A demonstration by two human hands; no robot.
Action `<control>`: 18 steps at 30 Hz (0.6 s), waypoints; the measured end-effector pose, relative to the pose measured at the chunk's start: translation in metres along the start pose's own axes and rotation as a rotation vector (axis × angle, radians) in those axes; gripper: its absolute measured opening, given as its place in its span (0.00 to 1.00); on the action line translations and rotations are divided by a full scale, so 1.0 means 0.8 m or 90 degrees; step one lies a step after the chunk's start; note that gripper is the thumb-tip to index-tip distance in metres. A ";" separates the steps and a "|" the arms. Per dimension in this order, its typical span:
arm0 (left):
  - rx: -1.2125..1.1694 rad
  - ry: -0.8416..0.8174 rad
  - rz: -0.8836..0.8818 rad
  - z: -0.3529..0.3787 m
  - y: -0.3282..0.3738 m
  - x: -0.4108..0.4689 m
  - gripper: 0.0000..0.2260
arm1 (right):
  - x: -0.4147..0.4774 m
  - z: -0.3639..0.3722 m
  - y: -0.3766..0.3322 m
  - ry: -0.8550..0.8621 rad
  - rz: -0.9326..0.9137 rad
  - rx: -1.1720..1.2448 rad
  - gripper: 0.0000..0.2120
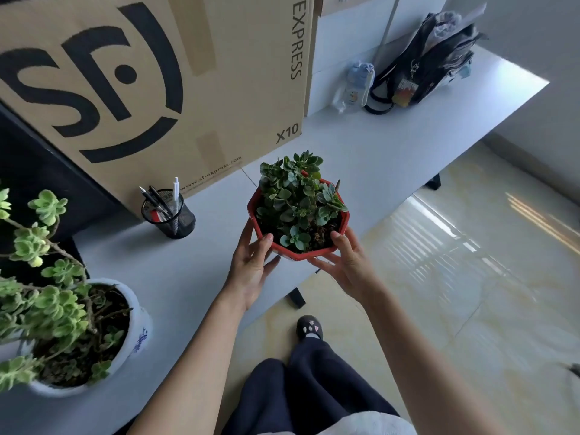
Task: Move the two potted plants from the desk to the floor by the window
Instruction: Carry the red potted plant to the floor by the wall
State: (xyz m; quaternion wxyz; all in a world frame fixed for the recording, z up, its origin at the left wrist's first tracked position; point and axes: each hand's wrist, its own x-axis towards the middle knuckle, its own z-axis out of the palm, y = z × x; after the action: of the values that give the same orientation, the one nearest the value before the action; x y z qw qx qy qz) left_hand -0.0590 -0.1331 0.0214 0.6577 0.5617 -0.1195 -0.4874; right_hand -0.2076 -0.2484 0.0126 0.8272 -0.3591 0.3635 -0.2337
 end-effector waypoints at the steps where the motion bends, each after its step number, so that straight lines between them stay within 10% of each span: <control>1: 0.004 -0.014 -0.001 0.008 -0.002 -0.001 0.24 | -0.007 -0.007 -0.003 0.010 -0.007 0.007 0.21; 18: 0.079 -0.118 -0.028 0.191 -0.041 0.002 0.24 | -0.083 -0.152 -0.088 0.121 -0.076 0.068 0.24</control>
State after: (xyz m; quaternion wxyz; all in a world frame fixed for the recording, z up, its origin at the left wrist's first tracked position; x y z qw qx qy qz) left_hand -0.1824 -0.2263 0.0446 0.5971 0.5561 -0.1975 -0.5433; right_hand -0.3516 -0.3011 0.0372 0.7915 -0.3121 0.4053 -0.3344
